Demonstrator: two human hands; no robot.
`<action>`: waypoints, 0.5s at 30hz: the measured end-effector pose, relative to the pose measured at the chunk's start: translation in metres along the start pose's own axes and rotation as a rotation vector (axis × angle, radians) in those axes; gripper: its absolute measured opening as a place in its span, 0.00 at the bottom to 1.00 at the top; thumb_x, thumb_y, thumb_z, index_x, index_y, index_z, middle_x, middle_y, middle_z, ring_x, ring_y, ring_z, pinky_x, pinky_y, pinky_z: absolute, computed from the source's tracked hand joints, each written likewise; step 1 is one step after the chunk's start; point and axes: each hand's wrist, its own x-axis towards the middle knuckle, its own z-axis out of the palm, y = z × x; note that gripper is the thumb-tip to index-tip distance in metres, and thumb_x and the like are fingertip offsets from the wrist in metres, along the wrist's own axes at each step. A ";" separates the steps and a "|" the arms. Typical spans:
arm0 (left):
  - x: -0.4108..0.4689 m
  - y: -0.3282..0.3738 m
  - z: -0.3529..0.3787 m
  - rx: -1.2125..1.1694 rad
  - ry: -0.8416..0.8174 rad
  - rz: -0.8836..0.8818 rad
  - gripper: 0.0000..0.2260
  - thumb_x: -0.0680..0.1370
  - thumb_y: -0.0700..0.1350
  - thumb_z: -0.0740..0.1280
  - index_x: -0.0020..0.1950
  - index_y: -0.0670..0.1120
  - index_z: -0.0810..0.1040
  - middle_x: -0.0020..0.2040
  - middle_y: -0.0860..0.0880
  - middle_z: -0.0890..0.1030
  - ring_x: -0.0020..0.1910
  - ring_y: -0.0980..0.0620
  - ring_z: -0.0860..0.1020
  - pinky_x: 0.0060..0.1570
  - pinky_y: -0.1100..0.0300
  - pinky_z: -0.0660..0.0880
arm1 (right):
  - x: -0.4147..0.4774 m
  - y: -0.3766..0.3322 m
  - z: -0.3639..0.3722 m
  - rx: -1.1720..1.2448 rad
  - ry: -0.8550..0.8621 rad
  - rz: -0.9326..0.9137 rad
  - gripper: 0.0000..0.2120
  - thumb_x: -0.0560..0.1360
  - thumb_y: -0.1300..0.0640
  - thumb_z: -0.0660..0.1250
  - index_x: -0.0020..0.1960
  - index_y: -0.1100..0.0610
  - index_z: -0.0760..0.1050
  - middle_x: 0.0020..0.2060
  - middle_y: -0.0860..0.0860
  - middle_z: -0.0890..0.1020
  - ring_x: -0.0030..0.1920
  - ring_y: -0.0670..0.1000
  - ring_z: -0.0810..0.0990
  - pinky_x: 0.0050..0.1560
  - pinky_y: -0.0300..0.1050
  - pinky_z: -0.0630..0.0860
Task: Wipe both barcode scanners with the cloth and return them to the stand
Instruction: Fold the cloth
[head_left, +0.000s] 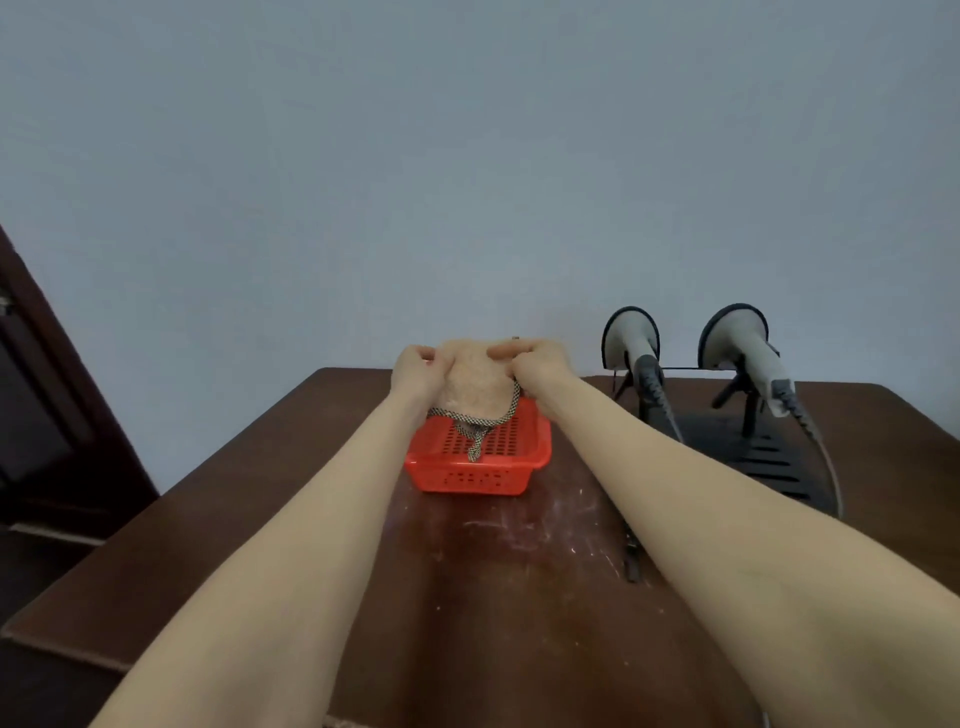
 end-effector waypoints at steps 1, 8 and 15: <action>0.003 -0.005 0.002 0.028 0.021 0.012 0.14 0.78 0.46 0.65 0.60 0.40 0.73 0.56 0.42 0.78 0.56 0.45 0.77 0.55 0.53 0.74 | 0.005 0.005 0.003 -0.052 0.016 0.012 0.20 0.71 0.75 0.55 0.48 0.59 0.83 0.55 0.53 0.80 0.53 0.48 0.77 0.56 0.40 0.74; 0.012 -0.026 0.016 0.703 -0.354 -0.030 0.18 0.79 0.41 0.60 0.69 0.44 0.70 0.68 0.43 0.72 0.66 0.44 0.71 0.63 0.55 0.66 | 0.022 0.025 0.016 -0.393 -0.068 0.025 0.19 0.75 0.70 0.60 0.62 0.59 0.77 0.63 0.56 0.78 0.63 0.54 0.76 0.61 0.40 0.71; -0.003 -0.024 0.028 0.912 -0.603 -0.099 0.17 0.78 0.39 0.63 0.67 0.44 0.74 0.66 0.45 0.75 0.62 0.43 0.74 0.55 0.53 0.71 | 0.017 0.038 0.005 -0.798 0.085 -0.071 0.19 0.75 0.63 0.61 0.63 0.49 0.76 0.65 0.52 0.72 0.66 0.57 0.67 0.62 0.51 0.69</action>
